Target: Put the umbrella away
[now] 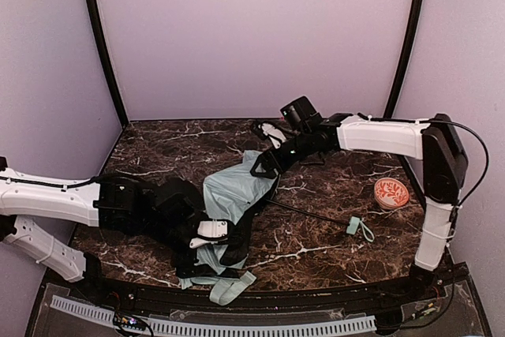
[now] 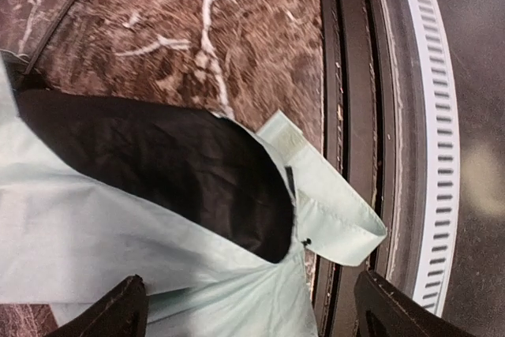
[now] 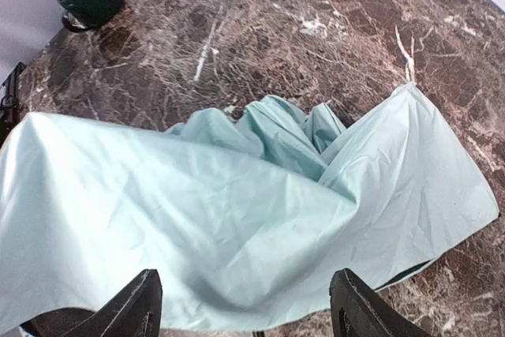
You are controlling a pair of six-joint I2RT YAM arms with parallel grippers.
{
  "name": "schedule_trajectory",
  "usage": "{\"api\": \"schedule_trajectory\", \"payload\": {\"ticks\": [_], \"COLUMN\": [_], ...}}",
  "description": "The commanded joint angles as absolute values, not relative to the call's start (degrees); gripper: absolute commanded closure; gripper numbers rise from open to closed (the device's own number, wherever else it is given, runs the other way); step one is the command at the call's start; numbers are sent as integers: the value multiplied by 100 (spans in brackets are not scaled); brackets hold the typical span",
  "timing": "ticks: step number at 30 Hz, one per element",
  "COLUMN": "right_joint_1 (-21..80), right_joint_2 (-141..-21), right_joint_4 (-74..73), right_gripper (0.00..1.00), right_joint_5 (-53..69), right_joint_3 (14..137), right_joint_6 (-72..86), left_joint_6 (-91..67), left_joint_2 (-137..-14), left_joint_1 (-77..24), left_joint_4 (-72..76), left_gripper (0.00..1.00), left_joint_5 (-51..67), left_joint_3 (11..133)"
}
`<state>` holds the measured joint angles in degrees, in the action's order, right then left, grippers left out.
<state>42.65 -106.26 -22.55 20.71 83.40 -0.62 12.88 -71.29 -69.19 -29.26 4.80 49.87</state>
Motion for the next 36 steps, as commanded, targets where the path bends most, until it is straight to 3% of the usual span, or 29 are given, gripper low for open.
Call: {"api": "schedule_trajectory", "payload": {"ticks": [1,11,14,15,19,23,36], "right_joint_1": [4227,4210,4208,4210,4218,4247,4443], "right_joint_2": [-11465,-12690,-12771,-12790,-12826,-12883,-12463], "right_joint_4": [-2020,-2304,-2267,-2271,-2233,-2270,-2718], "right_gripper": [27,30,31,31,32,34,36], "right_joint_5": [2061,2124,2225,2270,2546,2742,3775], "right_joint_3": [8907,9439,9371,9362,9267,9270,9128], "right_joint_6": [229,41,35,27,-5,-55,-777], "left_joint_6": [2140,2912,3114,3108,3033,3144,3161], "left_joint_2": [-7297,-8128,-8382,-8441,-8476,-8155,-7700], "left_joint_1": [-7041,-7054,-7058,-7058,-7058,-7059,-7057], "left_joint_4": [-3850,-3927,-3446,-3308,-3191,-2839,-593], "left_gripper": [5,2,8,16,71,100,96], "left_joint_5": [504,-544,-1133,-1405,-1384,-1065,-378], "left_joint_3": [5184,5001,4911,4963,5413,5429,5822]}}
